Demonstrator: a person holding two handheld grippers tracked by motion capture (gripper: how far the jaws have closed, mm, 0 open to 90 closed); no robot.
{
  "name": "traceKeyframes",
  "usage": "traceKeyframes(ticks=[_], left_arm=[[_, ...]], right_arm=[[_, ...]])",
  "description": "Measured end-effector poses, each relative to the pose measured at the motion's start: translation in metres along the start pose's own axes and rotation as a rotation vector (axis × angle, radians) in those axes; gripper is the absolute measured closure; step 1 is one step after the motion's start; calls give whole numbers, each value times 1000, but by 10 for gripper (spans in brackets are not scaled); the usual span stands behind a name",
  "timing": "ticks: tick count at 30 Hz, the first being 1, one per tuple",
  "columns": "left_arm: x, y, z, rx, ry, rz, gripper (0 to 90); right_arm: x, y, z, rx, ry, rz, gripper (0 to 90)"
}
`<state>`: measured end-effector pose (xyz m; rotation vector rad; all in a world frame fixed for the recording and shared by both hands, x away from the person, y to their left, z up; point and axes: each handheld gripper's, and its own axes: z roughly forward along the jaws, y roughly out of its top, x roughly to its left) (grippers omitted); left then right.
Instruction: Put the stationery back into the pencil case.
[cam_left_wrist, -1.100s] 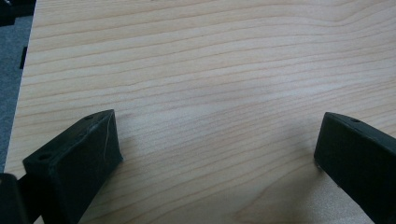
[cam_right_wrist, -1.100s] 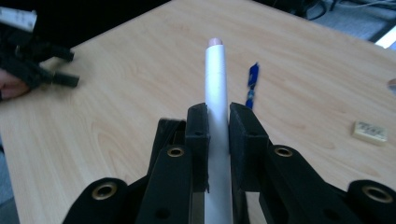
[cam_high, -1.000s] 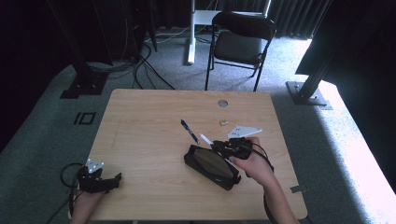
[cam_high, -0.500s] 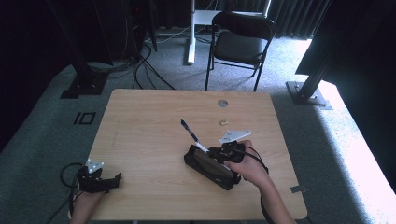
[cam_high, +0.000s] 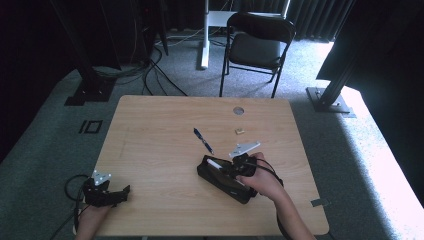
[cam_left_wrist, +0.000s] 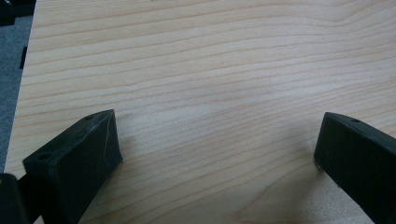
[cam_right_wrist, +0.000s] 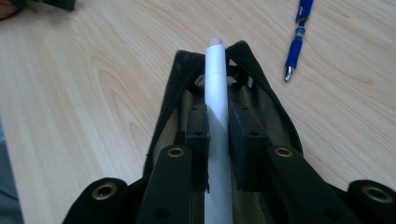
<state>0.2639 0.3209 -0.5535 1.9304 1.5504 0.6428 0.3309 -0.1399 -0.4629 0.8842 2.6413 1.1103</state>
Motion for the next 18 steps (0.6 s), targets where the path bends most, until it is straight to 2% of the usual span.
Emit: traceKeyframes(ticks=[10, 14, 18], left_arm=[[0, 0, 0, 1, 0, 1, 6], [0, 0, 0, 1, 0, 1, 5], [0, 0, 0, 1, 0, 1, 6]], right_arm=[[1, -1, 11, 55, -11, -15, 786], [2, -1, 14, 65, -31, -24, 785], [3, -1, 18, 84, -25, -36, 786]])
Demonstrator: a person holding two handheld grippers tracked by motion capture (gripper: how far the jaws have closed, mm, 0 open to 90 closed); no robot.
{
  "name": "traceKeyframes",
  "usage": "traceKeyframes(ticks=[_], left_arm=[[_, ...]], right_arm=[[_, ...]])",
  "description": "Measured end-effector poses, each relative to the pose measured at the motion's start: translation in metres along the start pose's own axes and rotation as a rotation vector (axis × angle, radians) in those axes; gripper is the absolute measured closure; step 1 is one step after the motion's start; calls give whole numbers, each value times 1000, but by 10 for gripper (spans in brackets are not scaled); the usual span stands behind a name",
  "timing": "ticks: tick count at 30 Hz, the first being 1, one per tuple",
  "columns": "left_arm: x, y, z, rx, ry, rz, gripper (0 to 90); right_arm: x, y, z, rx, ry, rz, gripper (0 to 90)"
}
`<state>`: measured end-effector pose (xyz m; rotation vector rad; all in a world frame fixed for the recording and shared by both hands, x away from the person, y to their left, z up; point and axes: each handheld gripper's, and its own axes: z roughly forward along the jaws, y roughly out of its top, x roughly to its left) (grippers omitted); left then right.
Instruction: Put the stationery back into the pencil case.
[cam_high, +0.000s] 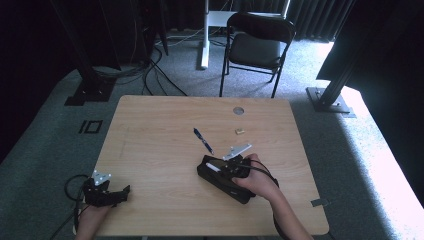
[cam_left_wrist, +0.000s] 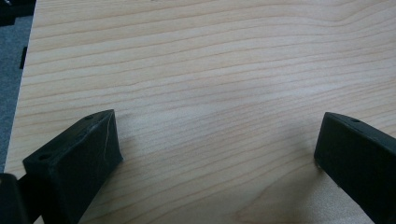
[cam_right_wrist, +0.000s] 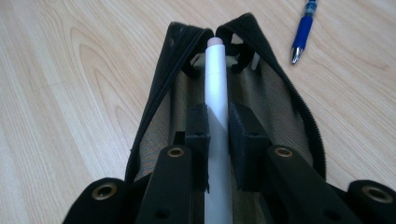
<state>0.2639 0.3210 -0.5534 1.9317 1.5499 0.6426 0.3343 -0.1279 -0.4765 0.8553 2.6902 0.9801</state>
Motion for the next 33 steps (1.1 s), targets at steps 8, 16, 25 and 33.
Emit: traceKeyframes(ticks=[8, 16, 25, 33], left_arm=[[0, 0, 0, 0, 0, 0, 6], [0, 0, 0, 0, 0, 0, 6], [0, 0, 0, 0, 0, 0, 6], [0, 0, 0, 0, 0, 0, 5]], right_arm=[[3, 2, 9, 29, -4, -12, 786], [3, 3, 16, 57, -12, -21, 786], [3, 3, 23, 76, -14, -22, 786], [3, 4, 31, 108, -15, -28, 785]])
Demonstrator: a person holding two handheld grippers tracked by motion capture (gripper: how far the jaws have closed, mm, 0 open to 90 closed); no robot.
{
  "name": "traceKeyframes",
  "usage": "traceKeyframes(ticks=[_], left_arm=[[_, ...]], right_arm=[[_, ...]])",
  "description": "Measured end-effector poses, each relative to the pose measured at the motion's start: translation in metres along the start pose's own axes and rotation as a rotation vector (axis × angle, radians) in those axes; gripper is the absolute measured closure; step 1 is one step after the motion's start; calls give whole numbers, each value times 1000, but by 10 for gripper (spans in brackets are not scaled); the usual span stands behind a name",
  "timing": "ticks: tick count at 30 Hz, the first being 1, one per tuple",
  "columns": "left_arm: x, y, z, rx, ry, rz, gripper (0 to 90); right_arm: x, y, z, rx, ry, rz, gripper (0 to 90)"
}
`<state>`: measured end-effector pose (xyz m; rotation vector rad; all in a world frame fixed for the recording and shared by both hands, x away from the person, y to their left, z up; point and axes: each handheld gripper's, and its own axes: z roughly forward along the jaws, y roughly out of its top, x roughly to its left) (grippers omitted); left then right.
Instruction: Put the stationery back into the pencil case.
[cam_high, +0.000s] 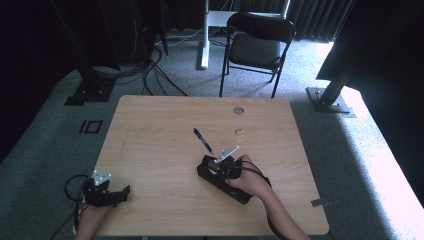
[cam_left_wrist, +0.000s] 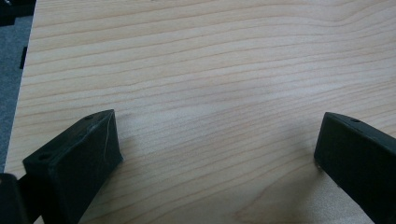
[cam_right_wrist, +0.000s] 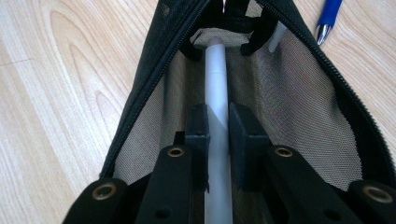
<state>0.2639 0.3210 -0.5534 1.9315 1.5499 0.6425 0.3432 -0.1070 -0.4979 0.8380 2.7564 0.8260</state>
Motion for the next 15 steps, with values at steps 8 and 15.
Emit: traceKeyframes(ticks=[8, 15], left_arm=[[0, 0, 0, 0, 0, 0, 6], [0, 0, 0, 0, 0, 0, 6]], right_arm=[[-1, 0, 3, 24, -5, 0, 782], [-2, -1, 0, 8, 7, 22, 763]])
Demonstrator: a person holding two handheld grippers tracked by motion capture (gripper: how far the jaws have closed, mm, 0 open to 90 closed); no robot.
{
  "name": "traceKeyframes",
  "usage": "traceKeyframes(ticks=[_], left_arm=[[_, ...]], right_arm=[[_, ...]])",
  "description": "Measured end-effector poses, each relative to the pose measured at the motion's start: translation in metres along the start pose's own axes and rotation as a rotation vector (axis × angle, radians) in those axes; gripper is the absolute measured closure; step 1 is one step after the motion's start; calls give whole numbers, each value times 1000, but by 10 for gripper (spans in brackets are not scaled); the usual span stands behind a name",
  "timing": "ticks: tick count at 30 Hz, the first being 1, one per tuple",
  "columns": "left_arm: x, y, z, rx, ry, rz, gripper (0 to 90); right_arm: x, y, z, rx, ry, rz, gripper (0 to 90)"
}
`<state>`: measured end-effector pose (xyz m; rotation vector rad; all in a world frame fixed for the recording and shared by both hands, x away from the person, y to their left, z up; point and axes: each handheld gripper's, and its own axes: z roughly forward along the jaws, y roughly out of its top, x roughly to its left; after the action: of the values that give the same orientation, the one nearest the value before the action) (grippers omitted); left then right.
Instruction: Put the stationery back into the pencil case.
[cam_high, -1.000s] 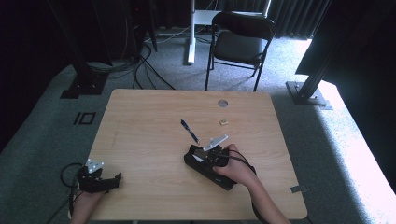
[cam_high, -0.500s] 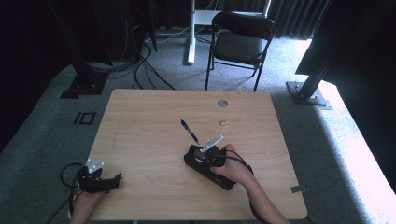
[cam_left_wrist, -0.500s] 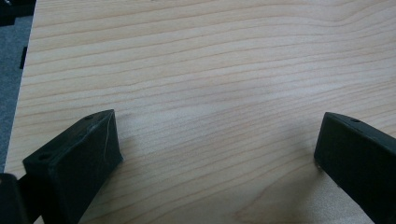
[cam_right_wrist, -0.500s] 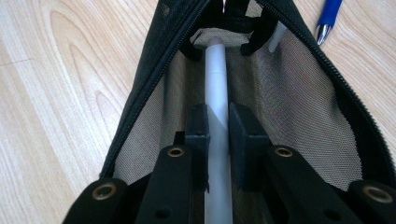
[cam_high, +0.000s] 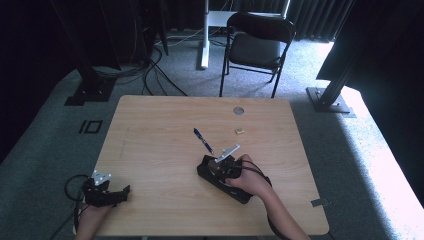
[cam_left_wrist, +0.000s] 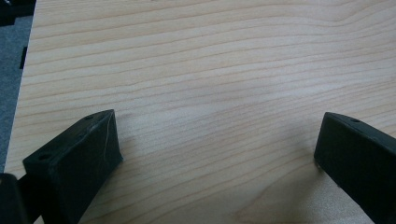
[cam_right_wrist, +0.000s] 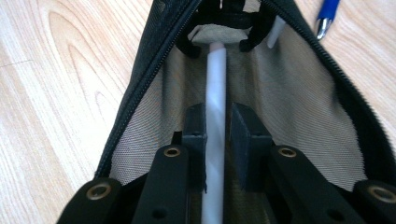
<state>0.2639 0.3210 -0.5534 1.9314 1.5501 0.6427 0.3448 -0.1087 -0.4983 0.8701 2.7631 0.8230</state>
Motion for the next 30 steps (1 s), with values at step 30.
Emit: traceKeyframes(ticks=[30], left_arm=[[0, 0, 0, -1, 0, 1, 6]], right_arm=[[-17, -3, -65, -260, 31, 51, 749]])
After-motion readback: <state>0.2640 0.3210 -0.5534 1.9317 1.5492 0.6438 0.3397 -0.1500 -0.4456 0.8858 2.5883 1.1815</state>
